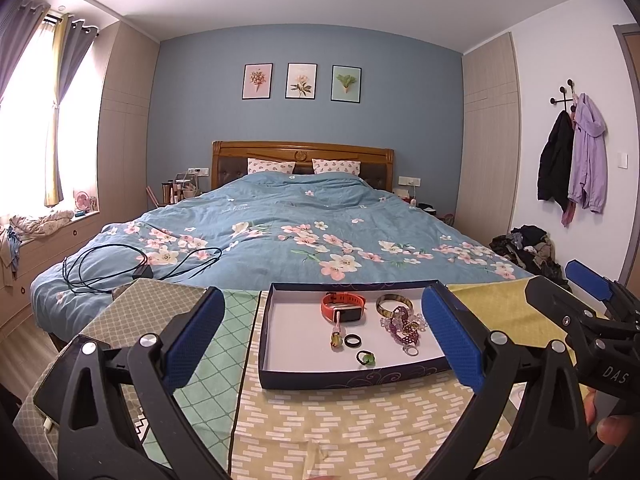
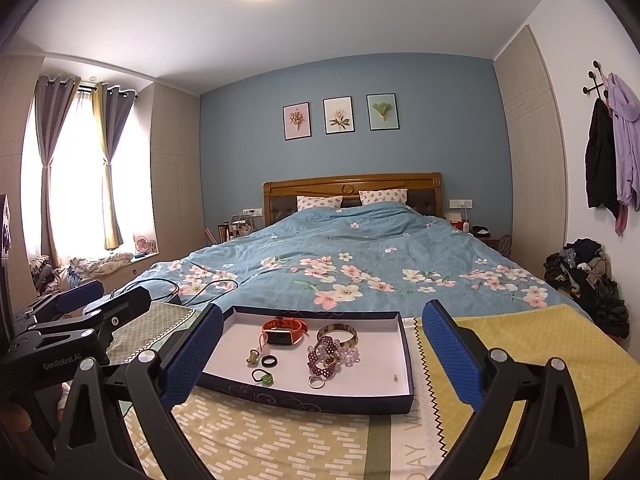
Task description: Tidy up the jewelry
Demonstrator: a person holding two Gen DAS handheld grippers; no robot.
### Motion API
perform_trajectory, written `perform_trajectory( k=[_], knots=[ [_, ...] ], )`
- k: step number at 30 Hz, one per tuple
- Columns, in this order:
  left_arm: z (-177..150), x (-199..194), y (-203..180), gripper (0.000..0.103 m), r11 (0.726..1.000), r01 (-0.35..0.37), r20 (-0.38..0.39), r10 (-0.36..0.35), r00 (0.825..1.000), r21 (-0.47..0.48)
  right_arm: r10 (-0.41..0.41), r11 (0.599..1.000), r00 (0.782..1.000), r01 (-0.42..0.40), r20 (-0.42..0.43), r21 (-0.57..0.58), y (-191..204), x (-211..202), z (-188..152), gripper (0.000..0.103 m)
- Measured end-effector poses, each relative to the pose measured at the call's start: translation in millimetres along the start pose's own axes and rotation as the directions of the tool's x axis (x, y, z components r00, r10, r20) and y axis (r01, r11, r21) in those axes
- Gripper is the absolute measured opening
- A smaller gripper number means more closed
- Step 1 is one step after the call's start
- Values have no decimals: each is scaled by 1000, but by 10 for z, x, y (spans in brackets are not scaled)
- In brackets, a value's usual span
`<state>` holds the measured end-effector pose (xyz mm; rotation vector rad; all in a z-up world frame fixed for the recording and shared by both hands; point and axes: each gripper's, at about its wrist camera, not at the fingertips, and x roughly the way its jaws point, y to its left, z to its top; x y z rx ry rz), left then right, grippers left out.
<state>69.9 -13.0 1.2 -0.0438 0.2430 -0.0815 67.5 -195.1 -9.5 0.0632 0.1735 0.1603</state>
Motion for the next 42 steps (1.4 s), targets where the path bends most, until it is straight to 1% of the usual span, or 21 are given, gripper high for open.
perform_trajectory(
  k=[42],
  knots=[
    [-38, 6, -4, 97, 1000, 4, -12, -4, 1000, 1, 0, 1000, 1000, 0, -6, 0, 1, -15, -12, 96]
  ],
)
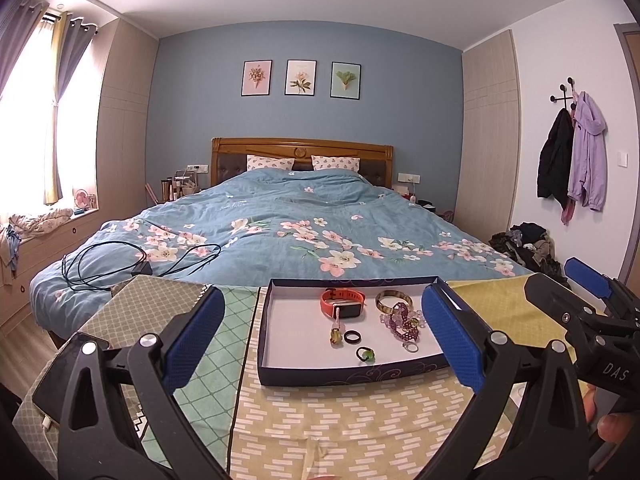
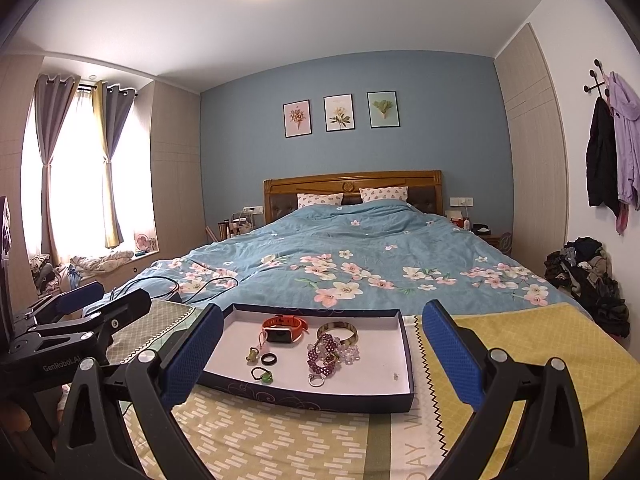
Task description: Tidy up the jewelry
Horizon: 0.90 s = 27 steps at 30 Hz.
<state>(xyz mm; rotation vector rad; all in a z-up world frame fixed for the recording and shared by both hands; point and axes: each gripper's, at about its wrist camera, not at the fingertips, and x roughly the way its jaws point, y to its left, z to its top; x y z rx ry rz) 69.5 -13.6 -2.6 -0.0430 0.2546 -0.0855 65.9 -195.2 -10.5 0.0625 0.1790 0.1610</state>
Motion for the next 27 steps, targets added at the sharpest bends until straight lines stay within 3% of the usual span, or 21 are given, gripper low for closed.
perform_trajectory(
  k=[27],
  knots=[
    [-68, 22, 35, 97, 1000, -10, -40, 11, 999, 24, 6, 1000, 999, -6, -38, -13, -47, 64, 8, 96]
  ],
)
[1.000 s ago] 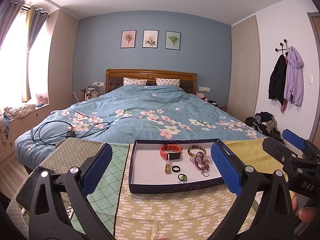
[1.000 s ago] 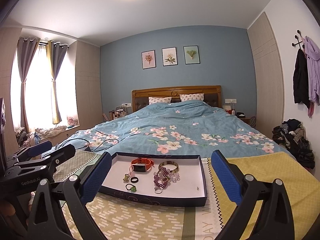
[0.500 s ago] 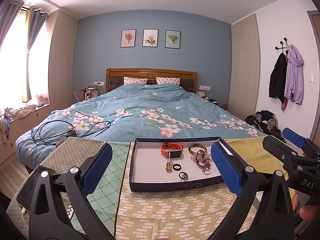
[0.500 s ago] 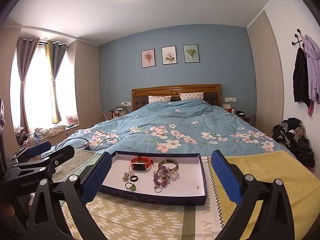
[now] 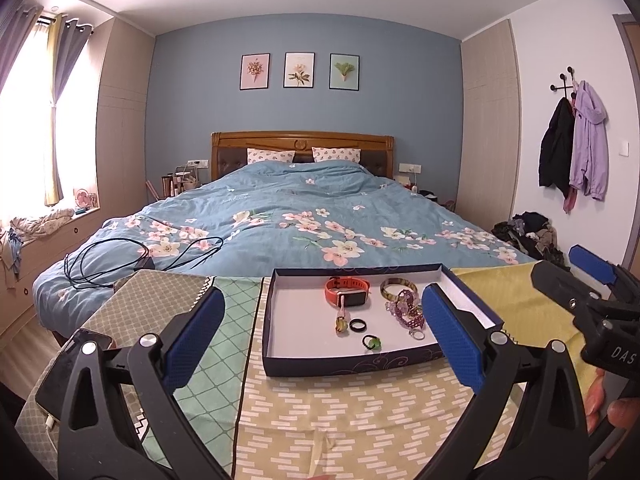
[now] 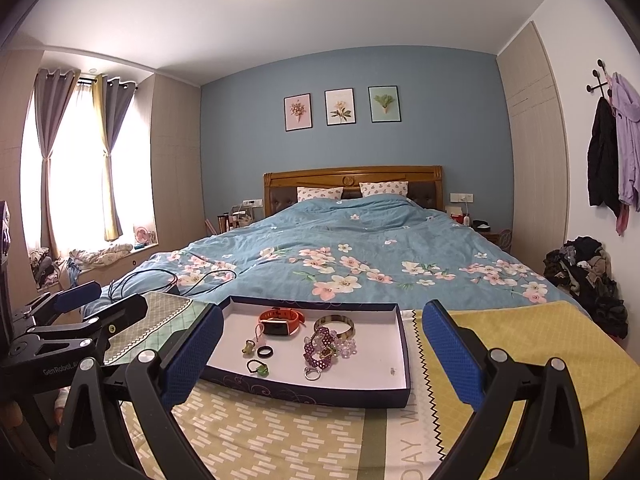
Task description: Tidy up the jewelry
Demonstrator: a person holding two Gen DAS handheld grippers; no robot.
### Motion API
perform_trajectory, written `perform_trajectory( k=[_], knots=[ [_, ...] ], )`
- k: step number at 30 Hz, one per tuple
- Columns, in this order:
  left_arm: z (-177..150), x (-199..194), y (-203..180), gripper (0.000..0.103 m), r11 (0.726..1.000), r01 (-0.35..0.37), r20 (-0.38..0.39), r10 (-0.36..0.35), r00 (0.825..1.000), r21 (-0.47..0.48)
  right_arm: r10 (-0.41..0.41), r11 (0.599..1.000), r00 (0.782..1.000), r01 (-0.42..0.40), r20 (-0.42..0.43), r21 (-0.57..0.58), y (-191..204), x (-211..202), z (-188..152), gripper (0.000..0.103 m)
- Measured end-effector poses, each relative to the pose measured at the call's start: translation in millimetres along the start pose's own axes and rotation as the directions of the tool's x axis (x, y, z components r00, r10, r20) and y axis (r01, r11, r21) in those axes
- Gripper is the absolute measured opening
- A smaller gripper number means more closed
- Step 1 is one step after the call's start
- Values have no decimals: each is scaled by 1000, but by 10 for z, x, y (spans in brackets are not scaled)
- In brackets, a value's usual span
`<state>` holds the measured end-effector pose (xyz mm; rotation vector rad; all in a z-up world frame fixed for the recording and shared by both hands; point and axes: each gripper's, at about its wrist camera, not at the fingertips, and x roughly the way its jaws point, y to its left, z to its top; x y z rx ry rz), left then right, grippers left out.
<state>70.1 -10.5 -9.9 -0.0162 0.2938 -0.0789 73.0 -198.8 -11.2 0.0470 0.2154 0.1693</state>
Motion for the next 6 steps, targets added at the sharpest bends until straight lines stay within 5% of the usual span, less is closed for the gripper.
perform_trajectory(
  k=[3, 6],
  knots=[
    [-23, 88, 72, 97, 1000, -8, -56, 8, 998, 1, 1, 1000, 997, 0, -77, 4, -132, 98, -21, 96],
    [-53, 200, 219, 97, 999, -32, -108, 32, 994, -1, -49, 999, 972, 52, -229, 8, -456, 323, -83, 96]
  ],
)
